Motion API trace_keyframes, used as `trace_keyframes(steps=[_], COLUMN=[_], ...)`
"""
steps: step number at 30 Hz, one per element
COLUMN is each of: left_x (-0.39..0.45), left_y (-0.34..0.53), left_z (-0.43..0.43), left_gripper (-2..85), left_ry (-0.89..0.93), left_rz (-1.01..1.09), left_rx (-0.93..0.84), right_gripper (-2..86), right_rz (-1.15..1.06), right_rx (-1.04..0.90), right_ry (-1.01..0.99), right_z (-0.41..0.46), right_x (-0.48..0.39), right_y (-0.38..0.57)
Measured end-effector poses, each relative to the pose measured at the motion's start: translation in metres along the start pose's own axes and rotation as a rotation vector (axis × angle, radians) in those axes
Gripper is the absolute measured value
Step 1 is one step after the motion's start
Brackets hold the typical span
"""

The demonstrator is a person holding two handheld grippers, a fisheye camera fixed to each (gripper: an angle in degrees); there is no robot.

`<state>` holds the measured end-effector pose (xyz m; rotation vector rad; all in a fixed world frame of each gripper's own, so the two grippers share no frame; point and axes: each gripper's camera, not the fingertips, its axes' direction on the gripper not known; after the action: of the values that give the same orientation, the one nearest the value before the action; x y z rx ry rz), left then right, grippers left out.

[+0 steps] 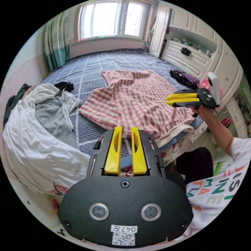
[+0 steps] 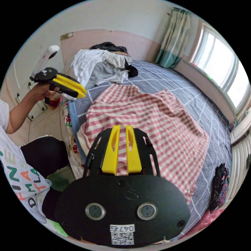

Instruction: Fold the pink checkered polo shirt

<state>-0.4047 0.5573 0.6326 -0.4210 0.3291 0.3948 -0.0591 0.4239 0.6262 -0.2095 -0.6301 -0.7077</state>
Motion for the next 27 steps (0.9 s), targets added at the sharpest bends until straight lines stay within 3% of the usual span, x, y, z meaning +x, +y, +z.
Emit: trace_keyframes(steps=[3, 7, 9, 12, 18, 23, 27], left_x=[-0.014, -0.049, -0.064, -0.064, -0.064, -0.064, -0.065], left_y=[-0.011, -0.016, -0.016, -0.011, 0.015, 0.027, 0.035], left_z=[0.024, 0.058, 0.077, 0.084, 0.067, 0.072, 0.074], left_gripper=[8.2, 10.6, 5.3, 0.7, 0.0, 0.3, 0.4], left_ry=[-0.030, 0.118, 0.182, 0.116, 0.075, 0.013, -0.004], left_rz=[-0.040, -0.227, -0.310, -0.284, -0.264, -0.203, -0.150], left_rx=[-0.078, -0.116, -0.133, -0.129, -0.033, -0.012, 0.023], right_gripper=[0.6, 0.4, 0.3, 0.5, 0.7, 1.8, 3.5], right_rz=[-0.036, -0.110, -0.142, -0.190, -0.115, 0.060, 0.181], right_rx=[-0.078, -0.183, -0.183, -0.171, -0.033, -0.010, -0.097], right_ry=[-0.027, -0.052, -0.032, -0.042, 0.065, 0.083, 0.047], right_z=[0.032, 0.057, 0.057, 0.045, 0.019, 0.082, 0.152], right_x=[-0.025, -0.053, -0.059, -0.053, 0.063, 0.199, 0.256], right_y=[-0.033, -0.062, -0.071, -0.091, -0.179, -0.293, -0.347])
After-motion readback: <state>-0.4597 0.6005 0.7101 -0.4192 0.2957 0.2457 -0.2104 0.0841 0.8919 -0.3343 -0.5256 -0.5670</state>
